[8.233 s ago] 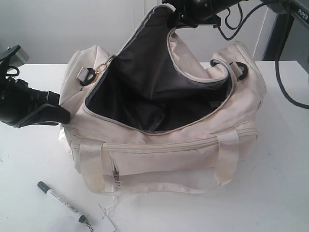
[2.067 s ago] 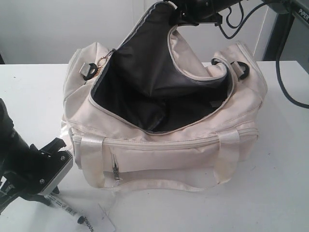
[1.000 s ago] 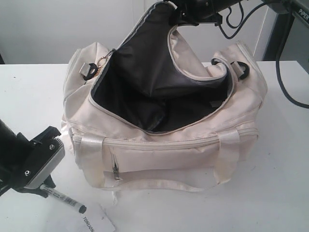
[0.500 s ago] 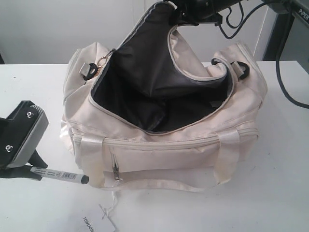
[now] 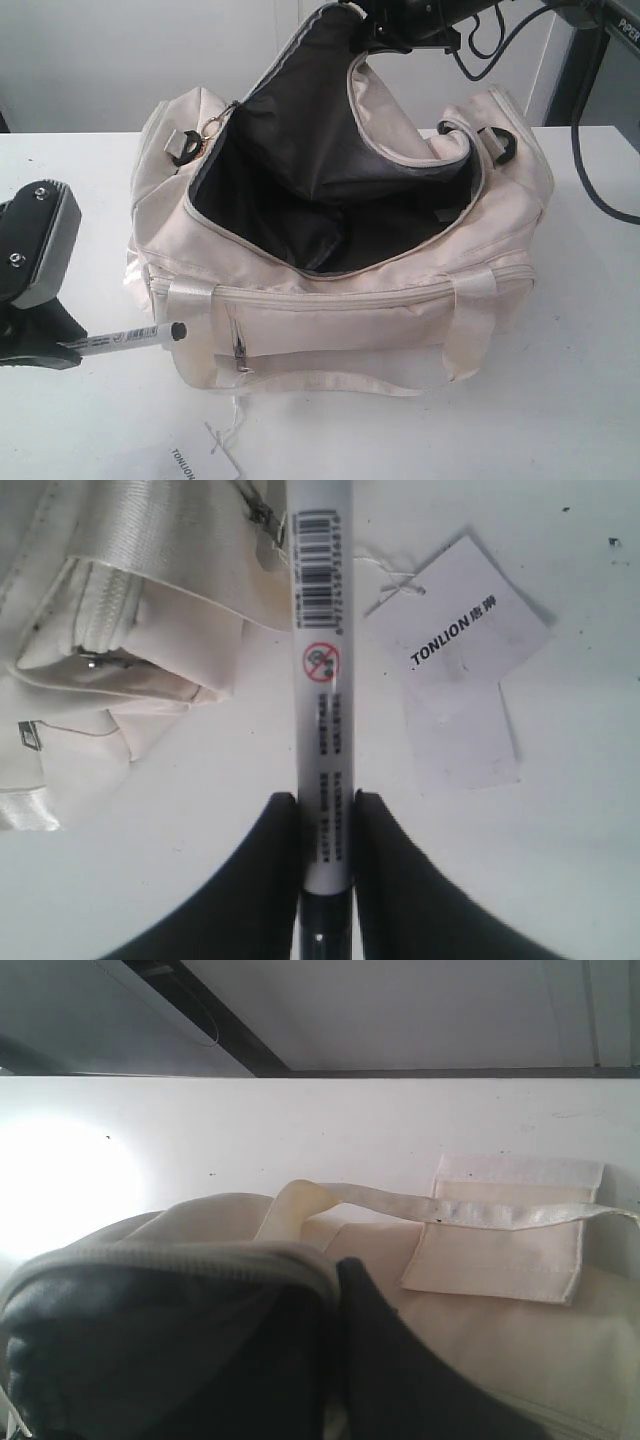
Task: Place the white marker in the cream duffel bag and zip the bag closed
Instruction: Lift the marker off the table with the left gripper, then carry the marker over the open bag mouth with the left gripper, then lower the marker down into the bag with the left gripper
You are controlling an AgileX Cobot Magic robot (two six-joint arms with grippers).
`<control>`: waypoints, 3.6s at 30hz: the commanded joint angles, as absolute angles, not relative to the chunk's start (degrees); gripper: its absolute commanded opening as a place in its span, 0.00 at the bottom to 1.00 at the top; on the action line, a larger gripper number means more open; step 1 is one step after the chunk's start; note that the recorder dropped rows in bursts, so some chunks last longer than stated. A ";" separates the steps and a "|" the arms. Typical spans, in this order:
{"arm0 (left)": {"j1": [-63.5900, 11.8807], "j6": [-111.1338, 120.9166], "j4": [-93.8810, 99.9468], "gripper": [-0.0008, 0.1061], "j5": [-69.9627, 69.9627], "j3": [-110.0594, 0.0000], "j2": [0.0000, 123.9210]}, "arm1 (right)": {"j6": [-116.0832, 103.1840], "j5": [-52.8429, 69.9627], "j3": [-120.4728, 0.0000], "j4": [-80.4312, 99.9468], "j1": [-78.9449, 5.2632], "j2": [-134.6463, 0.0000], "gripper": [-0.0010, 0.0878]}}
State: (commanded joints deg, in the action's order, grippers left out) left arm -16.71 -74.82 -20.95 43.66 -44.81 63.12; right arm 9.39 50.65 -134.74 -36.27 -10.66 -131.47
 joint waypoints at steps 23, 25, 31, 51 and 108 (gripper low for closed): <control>-16.71 -59.75 -22.08 0.01 52.46 -59.54 62.66 | 9.39 50.65 -134.74 -36.27 -10.66 -131.47 0.01; -16.71 -59.75 -22.87 0.01 51.96 -60.32 62.66 | 9.39 50.65 -134.74 -36.27 -10.66 -131.47 0.01; -16.71 -60.00 -23.98 0.01 48.82 -61.43 62.79 | 9.39 50.65 -134.74 -36.27 -10.66 -131.47 0.01; -24.76 -78.26 -27.41 0.01 30.29 -61.43 72.17 | 9.39 50.65 -134.74 -36.27 -10.66 -131.47 0.01; -37.26 -92.54 -26.28 0.04 14.69 -79.58 105.06 | 9.39 50.65 -134.74 -36.27 -10.66 -131.47 0.01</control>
